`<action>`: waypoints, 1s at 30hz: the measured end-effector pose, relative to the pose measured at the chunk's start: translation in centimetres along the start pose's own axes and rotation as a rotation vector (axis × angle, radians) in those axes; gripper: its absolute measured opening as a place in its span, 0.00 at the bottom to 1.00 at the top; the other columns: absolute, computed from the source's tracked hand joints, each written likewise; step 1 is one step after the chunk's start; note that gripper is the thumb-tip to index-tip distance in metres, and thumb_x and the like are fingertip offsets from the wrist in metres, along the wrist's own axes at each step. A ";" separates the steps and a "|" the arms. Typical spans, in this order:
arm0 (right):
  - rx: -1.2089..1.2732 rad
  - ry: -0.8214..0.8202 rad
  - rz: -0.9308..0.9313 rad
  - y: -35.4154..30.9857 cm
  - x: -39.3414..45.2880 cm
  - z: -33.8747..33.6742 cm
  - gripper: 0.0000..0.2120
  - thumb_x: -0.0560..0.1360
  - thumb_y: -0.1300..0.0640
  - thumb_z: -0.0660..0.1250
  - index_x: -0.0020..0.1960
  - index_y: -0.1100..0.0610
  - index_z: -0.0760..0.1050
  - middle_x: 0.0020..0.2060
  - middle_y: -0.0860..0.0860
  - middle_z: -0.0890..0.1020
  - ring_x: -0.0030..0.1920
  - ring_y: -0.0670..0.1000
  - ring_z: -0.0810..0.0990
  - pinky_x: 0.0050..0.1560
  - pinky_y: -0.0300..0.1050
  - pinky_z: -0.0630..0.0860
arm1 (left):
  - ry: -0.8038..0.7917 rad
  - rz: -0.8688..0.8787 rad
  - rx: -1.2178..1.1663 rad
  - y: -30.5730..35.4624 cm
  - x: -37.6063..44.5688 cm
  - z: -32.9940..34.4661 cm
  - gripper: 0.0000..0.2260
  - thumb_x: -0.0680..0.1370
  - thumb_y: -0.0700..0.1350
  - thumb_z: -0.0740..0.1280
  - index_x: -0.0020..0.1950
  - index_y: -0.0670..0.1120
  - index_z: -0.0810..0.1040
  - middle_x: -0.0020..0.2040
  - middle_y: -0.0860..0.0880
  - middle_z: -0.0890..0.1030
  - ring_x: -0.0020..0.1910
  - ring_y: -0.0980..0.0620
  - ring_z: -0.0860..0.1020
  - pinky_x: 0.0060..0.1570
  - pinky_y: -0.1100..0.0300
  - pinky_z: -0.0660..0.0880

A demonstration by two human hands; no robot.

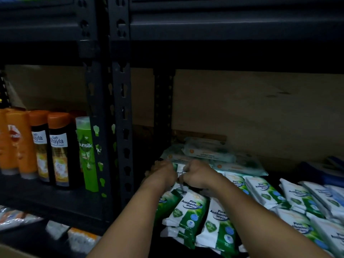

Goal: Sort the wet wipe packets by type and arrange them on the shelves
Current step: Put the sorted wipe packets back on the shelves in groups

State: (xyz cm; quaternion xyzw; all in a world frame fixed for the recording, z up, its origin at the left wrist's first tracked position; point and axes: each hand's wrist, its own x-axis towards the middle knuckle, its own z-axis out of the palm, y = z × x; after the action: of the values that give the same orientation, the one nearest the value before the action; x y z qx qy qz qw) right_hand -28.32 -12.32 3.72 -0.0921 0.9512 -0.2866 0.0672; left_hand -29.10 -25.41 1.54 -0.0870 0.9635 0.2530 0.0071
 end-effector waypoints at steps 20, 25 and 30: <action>-0.228 -0.120 -0.129 0.8 0.0 0.8 0.19 0.77 0.60 0.61 0.68 0.60 0.71 0.66 0.60 0.75 0.68 0.60 0.72 0.74 0.60 0.64 | -0.028 0.193 0.251 -0.5 -0.1 1.8 0.23 0.78 0.49 0.63 0.73 0.54 0.65 0.72 0.40 0.66 0.70 0.32 0.67 0.69 0.40 0.67; -0.269 -0.123 -0.115 1.0 -0.1 0.8 0.18 0.77 0.59 0.61 0.65 0.60 0.71 0.69 0.60 0.72 0.74 0.59 0.65 0.78 0.64 0.42 | -0.021 0.195 0.200 -0.7 -0.4 1.5 0.21 0.76 0.47 0.64 0.69 0.53 0.68 0.71 0.42 0.68 0.70 0.34 0.68 0.69 0.42 0.68; -0.349 -0.154 -0.117 0.9 -0.6 0.7 0.20 0.80 0.56 0.61 0.69 0.61 0.69 0.75 0.60 0.66 0.79 0.57 0.57 0.75 0.69 0.35 | -0.006 0.209 0.115 -1.0 -0.8 1.2 0.19 0.79 0.47 0.58 0.70 0.52 0.70 0.71 0.41 0.69 0.71 0.35 0.68 0.70 0.46 0.67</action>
State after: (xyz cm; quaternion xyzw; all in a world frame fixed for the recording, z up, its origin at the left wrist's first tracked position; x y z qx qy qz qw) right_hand -27.77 -11.88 2.69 -0.1791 0.9716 -0.1128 0.1057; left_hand -28.22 -25.58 0.06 0.0153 0.9803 0.1968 -0.0115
